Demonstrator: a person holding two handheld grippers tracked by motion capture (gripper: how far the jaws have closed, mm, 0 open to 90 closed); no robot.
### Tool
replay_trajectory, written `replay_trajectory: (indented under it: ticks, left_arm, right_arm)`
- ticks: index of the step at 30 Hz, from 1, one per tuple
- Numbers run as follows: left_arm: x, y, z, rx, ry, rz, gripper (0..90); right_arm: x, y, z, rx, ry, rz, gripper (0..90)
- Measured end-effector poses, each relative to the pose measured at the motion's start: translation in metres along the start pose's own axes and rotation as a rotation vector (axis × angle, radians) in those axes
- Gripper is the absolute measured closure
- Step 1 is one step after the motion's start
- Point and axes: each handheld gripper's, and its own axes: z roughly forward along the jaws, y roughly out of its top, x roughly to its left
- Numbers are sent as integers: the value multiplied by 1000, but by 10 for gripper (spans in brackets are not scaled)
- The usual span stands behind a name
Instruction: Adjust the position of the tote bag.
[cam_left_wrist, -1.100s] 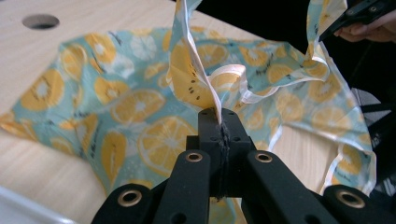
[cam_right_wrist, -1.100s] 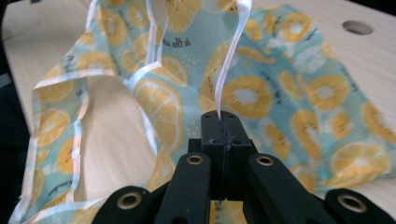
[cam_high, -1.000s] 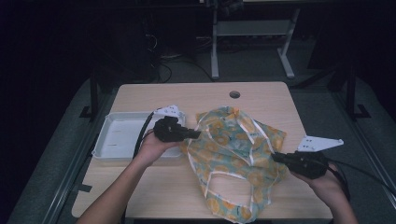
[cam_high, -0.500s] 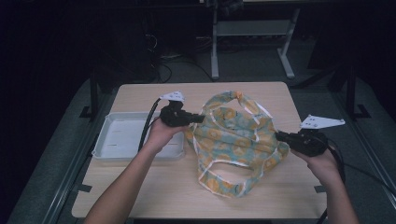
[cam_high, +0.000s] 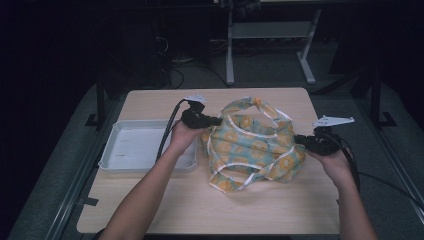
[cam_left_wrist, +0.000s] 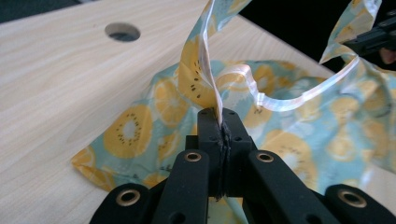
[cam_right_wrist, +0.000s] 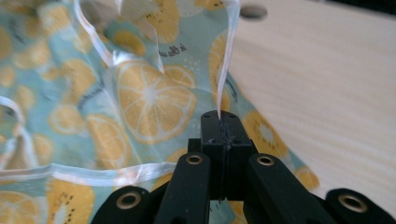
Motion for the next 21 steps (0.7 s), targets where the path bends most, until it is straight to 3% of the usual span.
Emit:
replay_trajectory:
  ticks: [4, 8, 11, 14, 19, 21]
  left_arm:
    - [4, -2, 14, 48, 33, 4, 858]
    - [6, -4, 19, 63, 47, -10, 746]
    - [4, -3, 13, 71, 52, -11, 624]
    - [-2, 3, 2, 59, 56, 14, 556]
    - [-17, 11, -14, 46, 32, 59, 515]
    - [-26, 13, -15, 47, 8, 76, 515]
  right_arm:
    - [-7, -8, 12, 57, -8, 38, 886]
    - [-11, -14, 19, 92, -21, 58, 824]
    - [-13, -15, 15, 59, -18, 80, 713]
    - [-12, -11, 5, 39, -3, 89, 647]
    - [1, 1, -17, -15, 22, 39, 636]
    - [10, 6, -21, -34, 65, -2, 636]
